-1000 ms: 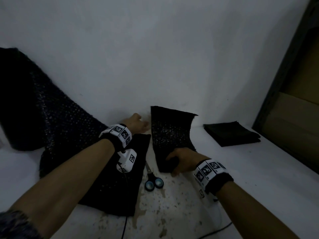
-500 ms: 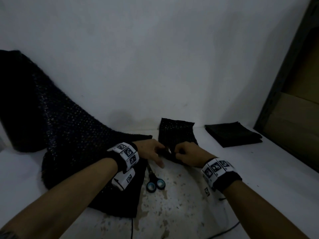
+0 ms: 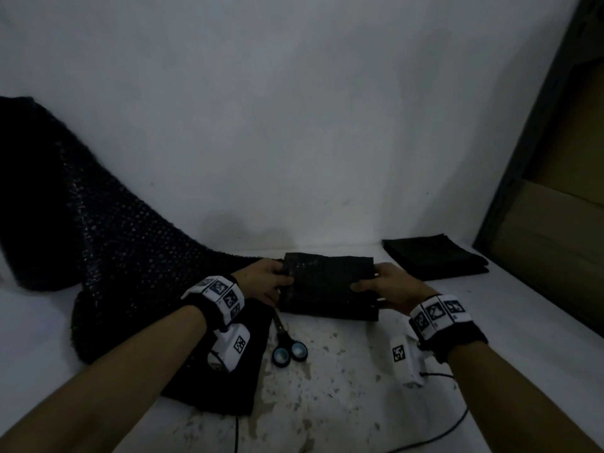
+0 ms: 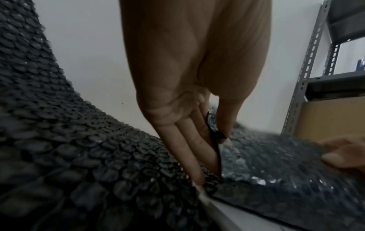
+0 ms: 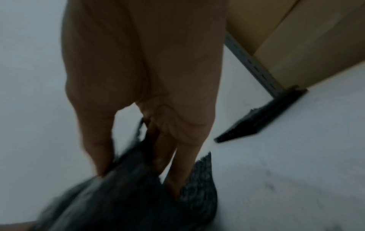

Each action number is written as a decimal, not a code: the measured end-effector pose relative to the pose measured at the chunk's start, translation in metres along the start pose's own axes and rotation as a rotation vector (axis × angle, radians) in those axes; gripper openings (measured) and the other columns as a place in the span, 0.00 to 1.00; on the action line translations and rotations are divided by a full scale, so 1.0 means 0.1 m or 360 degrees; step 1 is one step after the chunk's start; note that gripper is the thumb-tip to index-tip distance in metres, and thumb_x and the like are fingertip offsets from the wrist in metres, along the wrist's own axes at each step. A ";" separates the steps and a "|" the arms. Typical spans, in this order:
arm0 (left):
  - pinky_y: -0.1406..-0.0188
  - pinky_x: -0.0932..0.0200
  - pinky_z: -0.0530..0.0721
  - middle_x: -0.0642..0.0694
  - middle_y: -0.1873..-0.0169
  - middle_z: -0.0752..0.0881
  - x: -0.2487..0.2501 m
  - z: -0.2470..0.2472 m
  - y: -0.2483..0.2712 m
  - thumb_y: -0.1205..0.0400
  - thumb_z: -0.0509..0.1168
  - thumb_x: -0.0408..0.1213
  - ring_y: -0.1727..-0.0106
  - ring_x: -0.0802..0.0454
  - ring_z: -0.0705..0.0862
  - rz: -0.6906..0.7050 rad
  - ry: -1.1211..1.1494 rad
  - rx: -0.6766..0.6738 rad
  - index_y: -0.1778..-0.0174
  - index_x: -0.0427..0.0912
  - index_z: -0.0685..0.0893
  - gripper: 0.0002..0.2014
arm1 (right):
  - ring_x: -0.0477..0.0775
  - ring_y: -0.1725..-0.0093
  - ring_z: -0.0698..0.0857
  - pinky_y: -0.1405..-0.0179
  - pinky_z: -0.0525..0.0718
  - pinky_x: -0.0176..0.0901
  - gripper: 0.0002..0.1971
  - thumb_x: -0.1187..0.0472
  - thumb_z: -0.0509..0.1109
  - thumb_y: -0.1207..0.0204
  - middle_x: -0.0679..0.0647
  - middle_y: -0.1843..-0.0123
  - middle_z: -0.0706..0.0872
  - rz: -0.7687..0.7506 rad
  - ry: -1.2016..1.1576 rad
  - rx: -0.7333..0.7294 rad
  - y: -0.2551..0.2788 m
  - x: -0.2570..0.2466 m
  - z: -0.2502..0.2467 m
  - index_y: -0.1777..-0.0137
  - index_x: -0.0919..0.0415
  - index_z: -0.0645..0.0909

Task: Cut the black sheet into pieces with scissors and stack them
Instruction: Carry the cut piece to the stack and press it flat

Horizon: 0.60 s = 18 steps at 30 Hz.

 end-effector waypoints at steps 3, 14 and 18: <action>0.52 0.47 0.90 0.44 0.61 0.86 -0.03 0.08 0.01 0.18 0.73 0.45 0.61 0.48 0.87 -0.0067 -0.0036 -0.0010 0.36 0.32 0.83 0.22 | 0.57 0.52 0.86 0.55 0.89 0.50 0.07 0.68 0.72 0.20 0.60 0.50 0.85 0.0135 0.0032 0.0047 0.02 0.21 0.05 0.44 0.63 0.79; 0.62 0.47 0.88 0.41 0.66 0.83 0.06 0.25 0.02 0.20 0.75 0.33 0.68 0.47 0.84 -0.0128 -0.0118 -0.0087 0.31 0.26 0.77 0.25 | 0.68 0.44 0.87 0.41 0.88 0.65 0.11 0.63 0.67 0.19 0.67 0.46 0.86 0.0327 0.0171 0.0122 -0.21 0.56 -0.11 0.39 0.67 0.80; 0.69 0.53 0.87 0.42 0.66 0.80 0.04 0.24 -0.03 0.19 0.73 0.34 0.68 0.48 0.83 -0.0184 -0.0251 -0.0039 0.29 0.27 0.76 0.25 | 0.65 0.49 0.88 0.53 0.91 0.56 0.15 0.62 0.70 0.24 0.66 0.47 0.85 0.0366 0.0105 0.0160 -0.24 0.60 -0.19 0.40 0.66 0.80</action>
Point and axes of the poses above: each hand's wrist, its own y-axis away from the middle knuckle, its own z-axis out of the palm, x = y × z, the point moved 10 cm from there along -y, towards the middle knuckle
